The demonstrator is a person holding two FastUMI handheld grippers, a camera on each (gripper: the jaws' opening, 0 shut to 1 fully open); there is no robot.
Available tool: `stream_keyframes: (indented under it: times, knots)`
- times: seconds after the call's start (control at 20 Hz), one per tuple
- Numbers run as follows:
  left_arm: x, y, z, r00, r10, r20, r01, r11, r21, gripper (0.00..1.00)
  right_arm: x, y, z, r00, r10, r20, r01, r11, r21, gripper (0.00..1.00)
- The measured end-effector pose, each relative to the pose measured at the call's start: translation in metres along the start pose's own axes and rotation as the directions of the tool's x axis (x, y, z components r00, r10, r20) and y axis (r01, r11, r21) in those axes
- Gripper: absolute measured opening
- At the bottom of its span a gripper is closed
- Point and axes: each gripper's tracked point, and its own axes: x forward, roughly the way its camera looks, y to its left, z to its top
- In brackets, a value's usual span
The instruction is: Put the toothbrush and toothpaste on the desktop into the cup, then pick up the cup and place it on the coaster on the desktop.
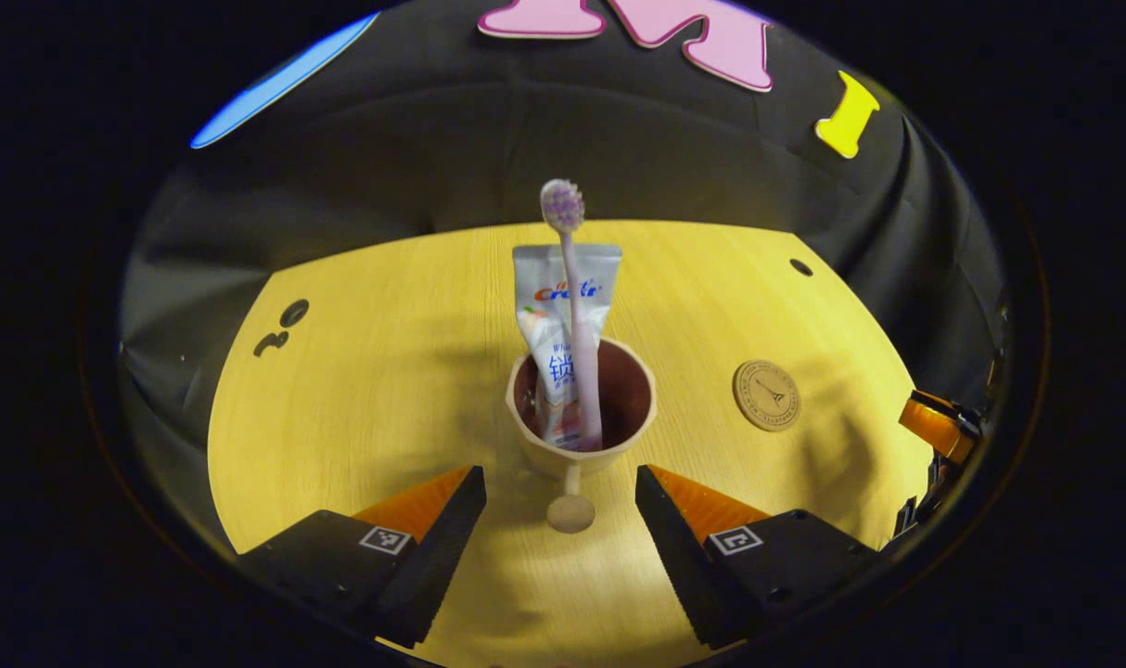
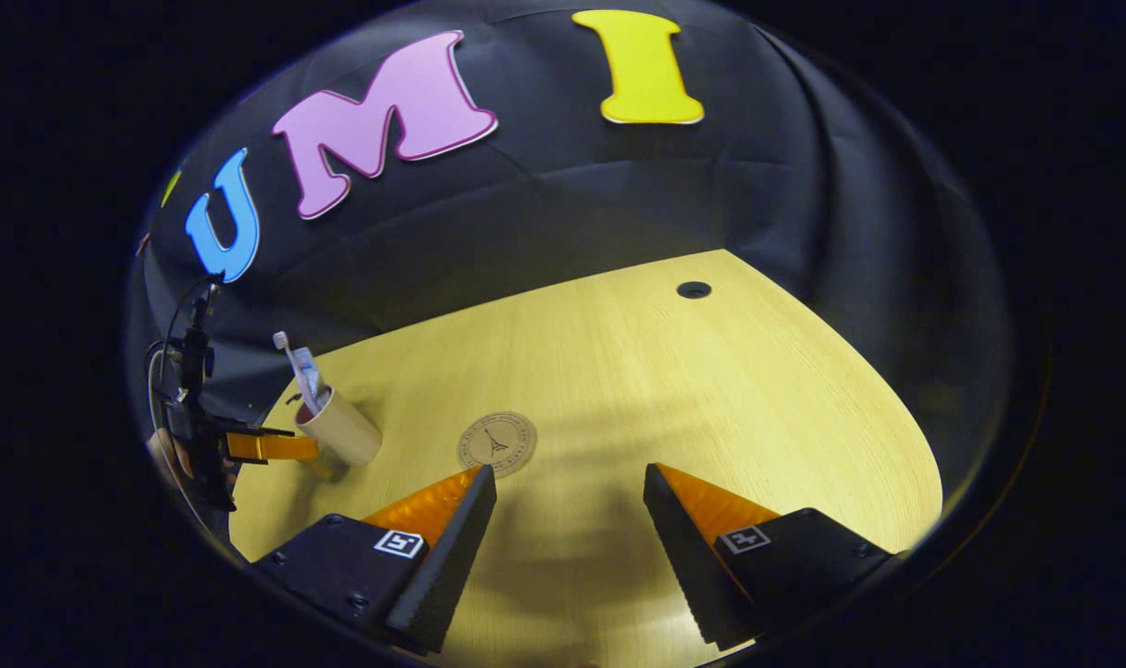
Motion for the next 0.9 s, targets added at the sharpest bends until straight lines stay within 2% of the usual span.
stream_keyframes:
  times: [0.4,0.5,0.65,0.7,0.85,0.9]
  knots:
    - [0.022,-0.002,0.001,0.987,0.039,-0.153,-0.033,0.998,0.045,0.98,-0.013,-0.044,-0.010,0.996,-0.084,-0.012,0.085,0.994,0.073,0.98]
    - [0.027,-0.007,-0.001,0.983,0.027,-0.184,-0.020,0.999,0.042,0.92,-0.014,-0.048,-0.013,0.996,-0.089,-0.015,0.090,0.994,0.069,0.98]
    - [0.030,-0.012,-0.003,0.977,0.025,-0.213,-0.018,0.999,0.033,0.71,-0.017,-0.050,-0.016,0.996,-0.089,-0.021,0.091,0.993,0.078,0.99]
    - [0.033,-0.012,-0.004,0.976,0.029,-0.218,-0.022,0.999,0.036,0.72,-0.018,-0.050,-0.019,0.996,-0.086,-0.032,0.089,0.992,0.087,0.98]
    - [0.030,-0.013,-0.008,0.972,0.020,-0.236,-0.015,1.000,0.022,0.67,-0.021,-0.052,-0.026,0.995,-0.088,-0.049,0.093,0.989,0.112,0.98]
    - [0.029,-0.012,-0.009,0.971,0.016,-0.239,-0.014,1.000,0.009,0.59,-0.023,-0.052,-0.029,0.995,-0.090,-0.053,0.095,0.989,0.113,0.99]
